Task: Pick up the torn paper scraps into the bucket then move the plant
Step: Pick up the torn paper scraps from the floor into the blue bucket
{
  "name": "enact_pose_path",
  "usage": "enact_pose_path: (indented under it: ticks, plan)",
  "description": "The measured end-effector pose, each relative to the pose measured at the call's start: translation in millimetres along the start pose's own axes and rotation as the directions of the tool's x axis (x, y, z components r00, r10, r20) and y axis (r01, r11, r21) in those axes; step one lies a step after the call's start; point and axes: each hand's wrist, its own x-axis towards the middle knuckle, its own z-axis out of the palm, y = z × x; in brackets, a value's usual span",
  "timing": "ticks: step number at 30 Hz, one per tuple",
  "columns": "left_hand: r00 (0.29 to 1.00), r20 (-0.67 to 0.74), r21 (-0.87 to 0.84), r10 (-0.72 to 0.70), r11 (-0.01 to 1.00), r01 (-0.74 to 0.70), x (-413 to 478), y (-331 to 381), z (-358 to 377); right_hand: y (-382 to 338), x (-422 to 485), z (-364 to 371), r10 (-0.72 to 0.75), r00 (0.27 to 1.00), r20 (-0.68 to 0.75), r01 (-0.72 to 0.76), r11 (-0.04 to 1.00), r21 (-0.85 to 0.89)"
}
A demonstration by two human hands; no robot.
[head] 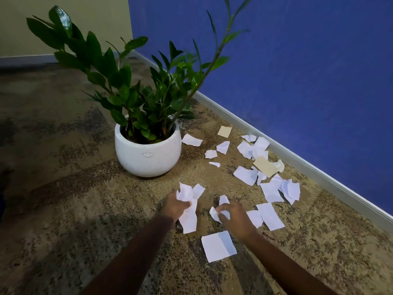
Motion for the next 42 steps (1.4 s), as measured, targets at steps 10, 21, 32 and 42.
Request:
enact_pose_path:
  ticks: [10, 21, 32, 42]
  plan:
    - [0.995, 0.041, 0.145, 0.086, 0.985, -0.091, -20, 16, -18, -16, -9, 11, -0.026, 0.999, -0.019, 0.026, 1.0, 0.005]
    - [0.963, 0.006, 0.321, 0.27, 0.911, -0.257, -40, 61, -146, -164, -15, 9, -0.121, 0.992, 0.043, 0.08, 0.846, 0.528]
    - [0.502, -0.645, 0.481, 0.576, 0.817, -0.32, -99, 97, -326, -415, -21, 50, -0.525, 0.85, 0.043, 0.4, 0.697, 0.594]
    - [0.614, -0.767, 0.412, 0.186, 0.877, 0.248, -119, 55, -428, -518, -58, 123, -0.546, 0.735, 0.401, 0.37, 0.82, 0.437]
